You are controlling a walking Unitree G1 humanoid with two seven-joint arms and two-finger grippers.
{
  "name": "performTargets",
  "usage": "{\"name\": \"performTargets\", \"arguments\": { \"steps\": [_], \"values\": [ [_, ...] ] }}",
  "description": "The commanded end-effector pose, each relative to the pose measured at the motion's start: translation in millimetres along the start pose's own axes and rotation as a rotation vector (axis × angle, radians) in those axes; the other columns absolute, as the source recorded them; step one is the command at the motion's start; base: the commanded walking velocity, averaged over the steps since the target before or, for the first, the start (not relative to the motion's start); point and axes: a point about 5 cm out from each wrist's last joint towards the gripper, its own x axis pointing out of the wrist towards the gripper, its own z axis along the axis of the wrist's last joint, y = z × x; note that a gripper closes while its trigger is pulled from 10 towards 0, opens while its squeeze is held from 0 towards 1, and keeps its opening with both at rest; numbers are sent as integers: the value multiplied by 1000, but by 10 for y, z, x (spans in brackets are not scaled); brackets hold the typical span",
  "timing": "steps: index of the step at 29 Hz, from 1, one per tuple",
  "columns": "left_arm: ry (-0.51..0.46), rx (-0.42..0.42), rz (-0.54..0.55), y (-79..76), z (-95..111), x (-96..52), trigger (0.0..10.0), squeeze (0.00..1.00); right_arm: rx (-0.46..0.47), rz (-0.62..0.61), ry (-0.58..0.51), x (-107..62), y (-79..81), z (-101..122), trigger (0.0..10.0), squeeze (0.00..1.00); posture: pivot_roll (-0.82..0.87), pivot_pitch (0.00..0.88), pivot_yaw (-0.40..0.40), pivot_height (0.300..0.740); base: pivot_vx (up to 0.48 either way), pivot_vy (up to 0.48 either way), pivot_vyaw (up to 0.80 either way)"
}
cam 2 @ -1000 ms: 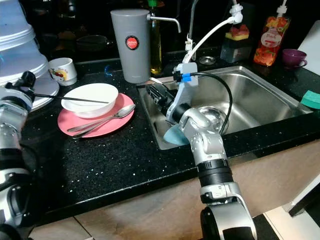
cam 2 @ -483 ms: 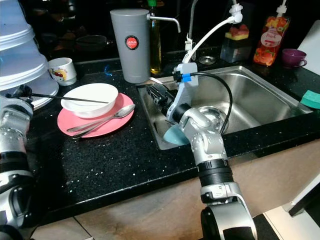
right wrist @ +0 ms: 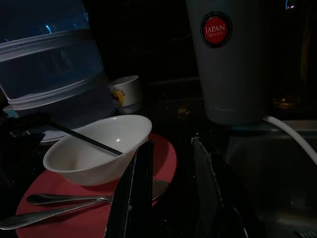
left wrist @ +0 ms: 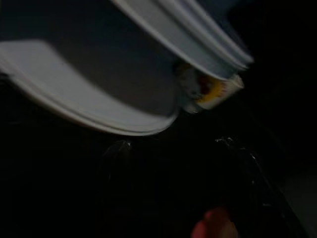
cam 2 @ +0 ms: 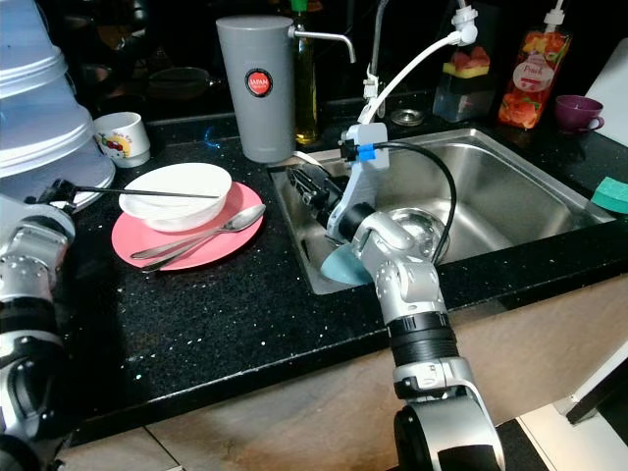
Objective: Kitchen organization
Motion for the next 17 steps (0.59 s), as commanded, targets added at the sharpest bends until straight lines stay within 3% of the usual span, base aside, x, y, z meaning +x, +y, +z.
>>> {"name": "performTargets", "arguments": {
  "steps": [1,11,12,13,14,17],
  "values": [
    [-12,6,-16,-16,28,19,10000,0,-6,12,-5,6,26,32,10000,0,-17,53,48,740,0,0,0],
    [16,-23,-131,-119,3,41,10000,0,-6,19,-6,11,37,34,10000,0,-17,47,42,740,0,0,0],
    [14,-28,-133,-120,7,45,2863,0,-6,20,-6,11,38,34,10000,0,-18,46,42,740,0,0,0],
    [13,-29,-135,-121,9,46,2863,0,-6,21,-6,11,39,34,10000,0,-18,46,42,740,0,0,0],
    [9,-33,-138,-126,15,47,0,0,-6,21,-6,11,40,34,10000,0,-18,46,42,740,0,0,0],
    [4,-35,-147,-135,20,51,0,0,-7,21,-6,10,41,32,10000,0,-19,38,41,740,0,0,0]
  ]
}}
